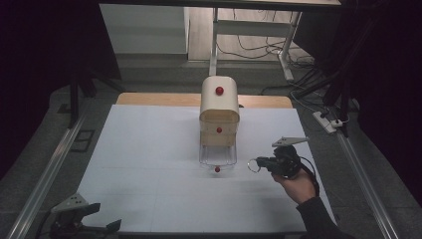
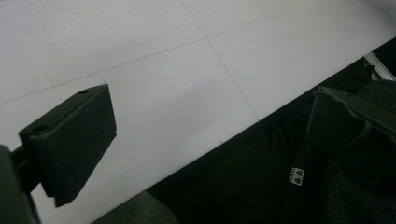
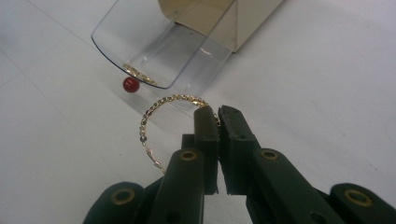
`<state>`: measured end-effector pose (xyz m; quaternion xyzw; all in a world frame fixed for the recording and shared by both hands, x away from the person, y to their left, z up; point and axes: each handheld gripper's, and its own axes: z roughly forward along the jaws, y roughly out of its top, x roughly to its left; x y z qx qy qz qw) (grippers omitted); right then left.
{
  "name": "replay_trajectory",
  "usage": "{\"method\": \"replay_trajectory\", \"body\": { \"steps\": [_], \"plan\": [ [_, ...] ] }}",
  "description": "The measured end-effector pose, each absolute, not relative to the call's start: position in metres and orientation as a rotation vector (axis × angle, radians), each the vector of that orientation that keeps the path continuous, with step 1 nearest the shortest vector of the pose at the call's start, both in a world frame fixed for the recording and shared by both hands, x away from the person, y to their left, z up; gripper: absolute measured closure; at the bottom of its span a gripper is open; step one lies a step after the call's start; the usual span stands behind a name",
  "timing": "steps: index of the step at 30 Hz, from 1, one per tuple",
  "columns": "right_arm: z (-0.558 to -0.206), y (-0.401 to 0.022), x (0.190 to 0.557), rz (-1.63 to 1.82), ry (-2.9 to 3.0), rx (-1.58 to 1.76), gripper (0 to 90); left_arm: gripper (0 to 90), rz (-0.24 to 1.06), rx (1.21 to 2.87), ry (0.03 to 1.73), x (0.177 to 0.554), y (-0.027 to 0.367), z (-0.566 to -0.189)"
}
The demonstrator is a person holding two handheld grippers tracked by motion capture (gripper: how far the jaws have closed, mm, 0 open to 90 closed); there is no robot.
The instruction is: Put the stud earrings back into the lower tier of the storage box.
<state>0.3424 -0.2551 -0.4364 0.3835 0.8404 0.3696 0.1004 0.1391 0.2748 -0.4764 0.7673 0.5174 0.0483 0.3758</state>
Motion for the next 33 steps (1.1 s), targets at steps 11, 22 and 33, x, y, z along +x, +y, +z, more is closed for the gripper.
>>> {"method": "replay_trajectory", "body": {
  "steps": [11, 22, 33],
  "plan": [
    [-0.431, -0.237, 0.344, 1.154, 2.484, 1.091, 86.8, 1.4, 0.123, 1.961, 1.326, 0.139, 0.275, -0.476],
    [-0.428, -0.217, 0.348, 1.184, 2.493, 1.035, 86.8, 1.4, 0.123, 1.960, 1.328, 0.139, 0.275, -0.477],
    [-0.433, -0.198, 0.356, 1.160, 2.501, 0.987, 86.7, 1.4, 0.123, 1.964, 1.330, 0.139, 0.275, -0.477]
  ]
}}
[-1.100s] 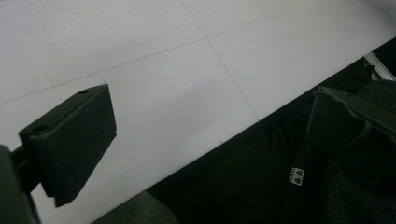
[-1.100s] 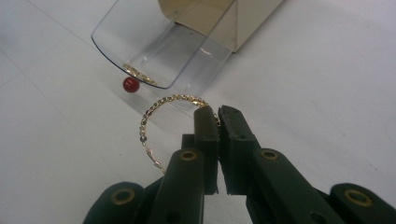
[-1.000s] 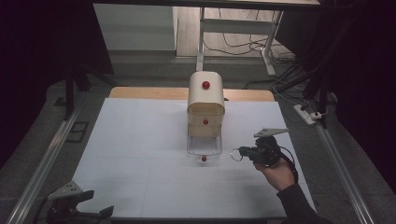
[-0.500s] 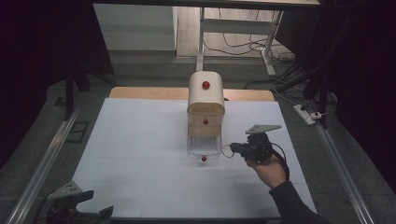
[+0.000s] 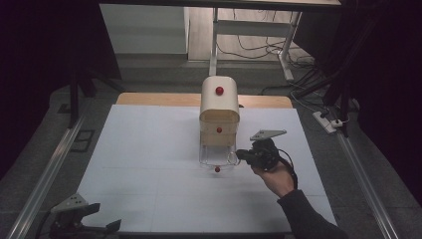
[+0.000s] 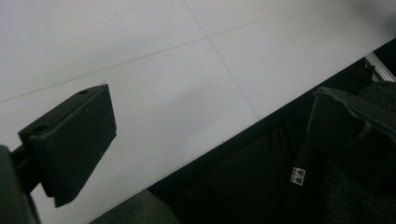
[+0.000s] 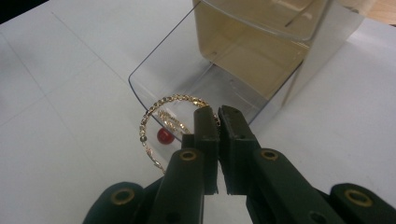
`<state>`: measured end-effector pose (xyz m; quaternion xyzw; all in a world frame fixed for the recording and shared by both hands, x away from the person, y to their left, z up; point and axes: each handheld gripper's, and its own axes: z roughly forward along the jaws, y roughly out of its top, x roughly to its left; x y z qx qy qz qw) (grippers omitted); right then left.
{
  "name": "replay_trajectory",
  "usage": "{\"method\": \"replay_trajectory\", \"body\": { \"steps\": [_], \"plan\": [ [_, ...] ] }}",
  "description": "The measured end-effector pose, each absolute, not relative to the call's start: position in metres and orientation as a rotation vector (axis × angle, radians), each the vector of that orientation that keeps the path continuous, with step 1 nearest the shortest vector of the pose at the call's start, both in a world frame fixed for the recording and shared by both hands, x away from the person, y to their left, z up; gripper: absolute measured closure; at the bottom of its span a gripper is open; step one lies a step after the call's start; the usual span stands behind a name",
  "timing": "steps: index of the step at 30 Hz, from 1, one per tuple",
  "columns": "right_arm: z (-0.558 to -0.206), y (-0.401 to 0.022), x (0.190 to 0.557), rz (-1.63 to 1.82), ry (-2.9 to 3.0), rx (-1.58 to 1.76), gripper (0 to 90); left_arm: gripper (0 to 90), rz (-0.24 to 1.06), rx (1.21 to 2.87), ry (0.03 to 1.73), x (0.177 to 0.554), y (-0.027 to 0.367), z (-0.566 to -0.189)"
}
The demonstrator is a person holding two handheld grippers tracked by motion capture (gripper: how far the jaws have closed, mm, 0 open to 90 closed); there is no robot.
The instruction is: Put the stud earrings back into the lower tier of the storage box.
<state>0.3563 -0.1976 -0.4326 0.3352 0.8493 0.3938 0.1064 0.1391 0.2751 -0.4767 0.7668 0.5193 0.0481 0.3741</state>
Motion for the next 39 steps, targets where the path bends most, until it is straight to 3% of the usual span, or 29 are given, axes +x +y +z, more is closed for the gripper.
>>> {"method": "replay_trajectory", "body": {
  "steps": [32, 39],
  "plan": [
    [-0.469, -0.138, 0.389, 0.981, 2.487, 0.919, 86.4, 1.5, 0.121, 1.966, 1.326, 0.140, 0.275, -0.477],
    [-0.474, -0.135, 0.387, 0.972, 2.497, 0.887, 79.9, 1.5, 0.121, 1.966, 1.324, 0.139, 0.275, -0.477]
  ]
}}
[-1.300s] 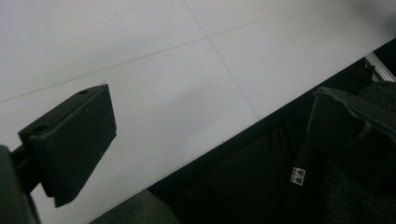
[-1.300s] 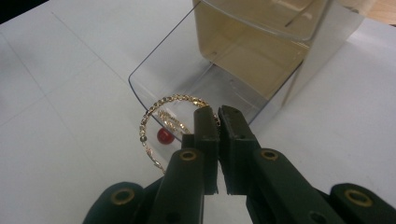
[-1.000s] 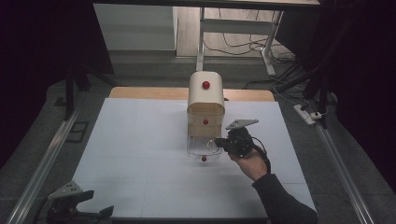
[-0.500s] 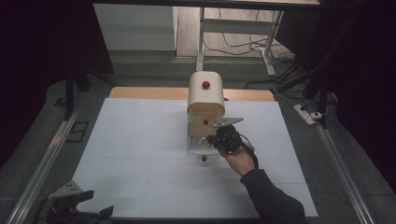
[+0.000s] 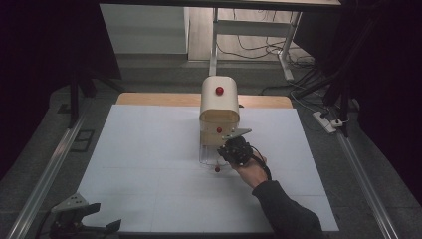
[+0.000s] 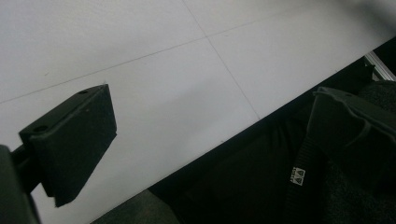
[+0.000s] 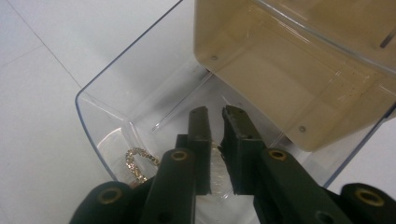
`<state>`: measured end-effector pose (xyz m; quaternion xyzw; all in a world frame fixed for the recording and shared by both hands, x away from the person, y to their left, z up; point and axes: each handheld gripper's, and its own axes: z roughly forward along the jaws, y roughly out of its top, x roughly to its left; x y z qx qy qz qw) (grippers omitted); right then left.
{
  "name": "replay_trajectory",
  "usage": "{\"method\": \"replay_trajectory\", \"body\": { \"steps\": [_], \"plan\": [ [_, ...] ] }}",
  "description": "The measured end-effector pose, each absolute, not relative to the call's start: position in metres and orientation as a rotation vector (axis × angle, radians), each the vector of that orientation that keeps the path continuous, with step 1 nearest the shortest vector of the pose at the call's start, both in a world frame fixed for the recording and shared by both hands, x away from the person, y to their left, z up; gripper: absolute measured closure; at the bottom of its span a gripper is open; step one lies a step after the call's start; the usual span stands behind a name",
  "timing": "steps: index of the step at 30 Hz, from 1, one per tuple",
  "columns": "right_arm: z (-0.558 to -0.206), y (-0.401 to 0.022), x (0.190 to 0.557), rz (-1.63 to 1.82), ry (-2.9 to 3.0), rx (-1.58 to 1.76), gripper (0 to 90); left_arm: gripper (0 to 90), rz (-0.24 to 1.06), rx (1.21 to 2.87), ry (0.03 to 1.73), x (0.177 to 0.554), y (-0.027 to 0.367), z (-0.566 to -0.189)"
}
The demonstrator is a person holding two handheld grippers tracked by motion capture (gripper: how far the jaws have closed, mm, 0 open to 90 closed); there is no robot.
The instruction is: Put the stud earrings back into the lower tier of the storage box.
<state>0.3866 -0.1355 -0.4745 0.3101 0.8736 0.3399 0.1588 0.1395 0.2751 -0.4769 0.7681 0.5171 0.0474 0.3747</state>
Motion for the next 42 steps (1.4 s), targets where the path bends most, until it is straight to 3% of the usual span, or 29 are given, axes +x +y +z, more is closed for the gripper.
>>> {"method": "replay_trajectory", "body": {
  "steps": [12, 25, 36, 42],
  "plan": [
    [-0.463, -0.146, 0.379, 1.065, 2.511, 0.937, 60.7, 1.5, 0.121, 1.964, 1.321, 0.139, 0.275, -0.477],
    [-0.461, -0.162, 0.368, 1.107, 2.563, 0.947, 30.4, 1.5, 0.119, 1.963, 1.315, 0.140, 0.275, -0.477],
    [-0.458, -0.169, 0.356, 1.138, 2.596, 0.968, 11.5, 1.5, 0.115, 1.958, 1.313, 0.140, 0.276, -0.477],
    [-0.458, -0.173, 0.346, 1.145, 2.616, 0.946, 5.9, 1.5, 0.115, 1.959, 1.313, 0.140, 0.276, -0.477]
  ]
}}
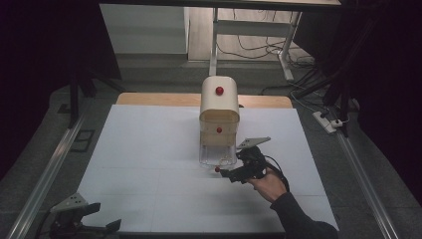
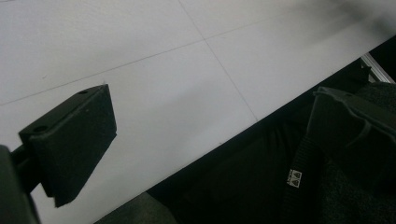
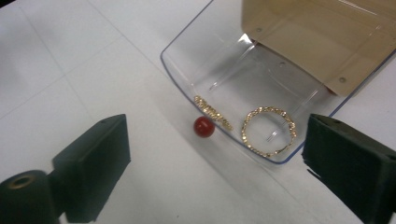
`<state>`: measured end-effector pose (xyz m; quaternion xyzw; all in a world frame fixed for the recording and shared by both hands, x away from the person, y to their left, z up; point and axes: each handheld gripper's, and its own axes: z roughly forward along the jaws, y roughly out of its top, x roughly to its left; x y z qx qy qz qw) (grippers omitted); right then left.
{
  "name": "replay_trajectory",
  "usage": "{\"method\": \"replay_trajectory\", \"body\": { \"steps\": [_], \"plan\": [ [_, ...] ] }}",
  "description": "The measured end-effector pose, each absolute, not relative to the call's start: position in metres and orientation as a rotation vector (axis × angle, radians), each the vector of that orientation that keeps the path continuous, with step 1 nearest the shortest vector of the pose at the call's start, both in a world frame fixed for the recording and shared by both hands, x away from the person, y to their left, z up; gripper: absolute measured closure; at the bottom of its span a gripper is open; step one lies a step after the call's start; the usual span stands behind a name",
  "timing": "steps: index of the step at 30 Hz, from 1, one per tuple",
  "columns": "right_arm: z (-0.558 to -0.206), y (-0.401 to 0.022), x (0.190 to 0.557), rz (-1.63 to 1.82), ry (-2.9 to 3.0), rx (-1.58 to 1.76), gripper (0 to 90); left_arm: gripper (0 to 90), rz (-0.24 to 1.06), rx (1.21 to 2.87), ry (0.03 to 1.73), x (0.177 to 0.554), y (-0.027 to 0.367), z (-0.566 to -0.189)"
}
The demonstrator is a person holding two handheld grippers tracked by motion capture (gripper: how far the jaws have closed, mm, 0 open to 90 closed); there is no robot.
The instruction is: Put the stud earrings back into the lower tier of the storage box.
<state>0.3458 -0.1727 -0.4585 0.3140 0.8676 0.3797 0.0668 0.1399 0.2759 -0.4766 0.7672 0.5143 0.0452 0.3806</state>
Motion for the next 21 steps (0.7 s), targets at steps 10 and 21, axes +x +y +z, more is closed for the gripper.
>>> {"method": "replay_trajectory", "body": {
  "steps": [10, 21],
  "plan": [
    [-0.458, -0.185, 0.332, 1.130, 2.618, 0.908, 0.0, 1.4, 0.115, 1.959, 1.314, 0.140, 0.276, -0.477],
    [-0.459, -0.202, 0.317, 1.114, 2.593, 0.915, 0.0, 1.3, 0.115, 1.958, 1.312, 0.140, 0.276, -0.477]
  ]
}}
